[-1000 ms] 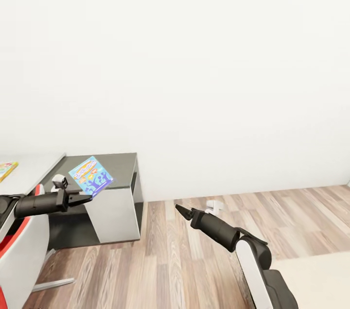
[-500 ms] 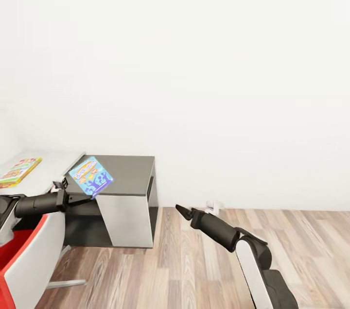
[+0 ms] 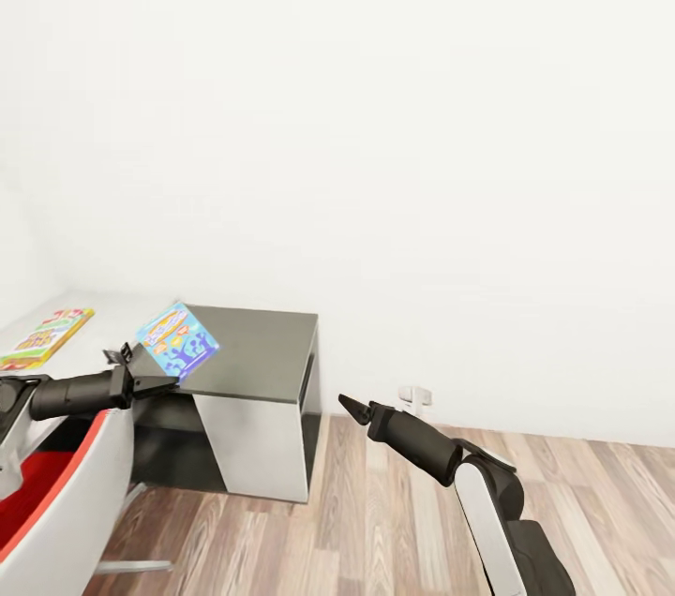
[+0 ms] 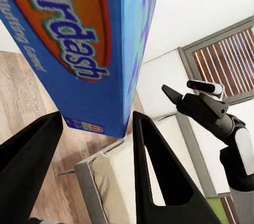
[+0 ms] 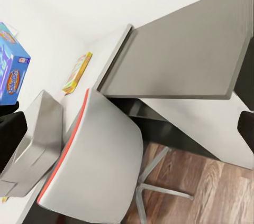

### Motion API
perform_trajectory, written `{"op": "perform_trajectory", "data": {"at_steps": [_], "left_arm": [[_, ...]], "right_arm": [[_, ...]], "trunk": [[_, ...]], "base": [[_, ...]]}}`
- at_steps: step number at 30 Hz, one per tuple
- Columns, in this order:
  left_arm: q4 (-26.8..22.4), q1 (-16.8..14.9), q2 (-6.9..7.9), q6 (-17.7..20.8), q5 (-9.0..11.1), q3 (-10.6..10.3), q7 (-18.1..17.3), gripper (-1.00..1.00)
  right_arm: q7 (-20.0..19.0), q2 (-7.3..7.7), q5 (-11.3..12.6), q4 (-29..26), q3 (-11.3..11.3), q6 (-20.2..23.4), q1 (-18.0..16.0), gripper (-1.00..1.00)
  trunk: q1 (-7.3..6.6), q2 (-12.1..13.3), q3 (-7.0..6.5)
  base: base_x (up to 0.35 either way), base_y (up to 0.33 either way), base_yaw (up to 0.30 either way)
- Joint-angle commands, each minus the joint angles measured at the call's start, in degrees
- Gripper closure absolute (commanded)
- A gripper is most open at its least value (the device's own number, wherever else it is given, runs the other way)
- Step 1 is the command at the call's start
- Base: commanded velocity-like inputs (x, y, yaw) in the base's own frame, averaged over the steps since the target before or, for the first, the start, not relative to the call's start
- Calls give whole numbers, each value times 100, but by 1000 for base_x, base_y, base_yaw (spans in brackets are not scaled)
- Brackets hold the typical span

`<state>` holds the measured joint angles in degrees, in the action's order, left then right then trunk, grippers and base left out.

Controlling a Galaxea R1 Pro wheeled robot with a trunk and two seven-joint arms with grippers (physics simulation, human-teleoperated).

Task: Put all the toys in the child's room - the three board games (two on the bed and one on the table), the two jigsaw puzzles on the table, and the tennis ball on the table - inside the toy box on the table in the child's room.

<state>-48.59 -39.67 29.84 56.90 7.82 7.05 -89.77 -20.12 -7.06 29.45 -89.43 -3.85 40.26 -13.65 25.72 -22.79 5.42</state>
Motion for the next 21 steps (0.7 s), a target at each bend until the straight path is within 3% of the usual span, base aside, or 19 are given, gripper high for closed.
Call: {"op": "perform_trajectory", "data": {"at_steps": [1,10,21], "left_arm": [[-1,-6,-10,58,9,-1,-23,100],[-1,-6,-57,58,2,-3,-23,100],[-1,-6,-58,57,7,1,-23,100]], "right_arm": [[-9,-3,8,-4,7,31,-6,-100],[-9,-4,8,-4,7,34,-4,-100],[-9,-2,8,-4,7,35,-5,-100]], "trunk": [[7,-13,13],[7,-13,0],[7,-13,-47]], "base": [[321,-86,10],[277,-144,93],[24,-15,241]]}}
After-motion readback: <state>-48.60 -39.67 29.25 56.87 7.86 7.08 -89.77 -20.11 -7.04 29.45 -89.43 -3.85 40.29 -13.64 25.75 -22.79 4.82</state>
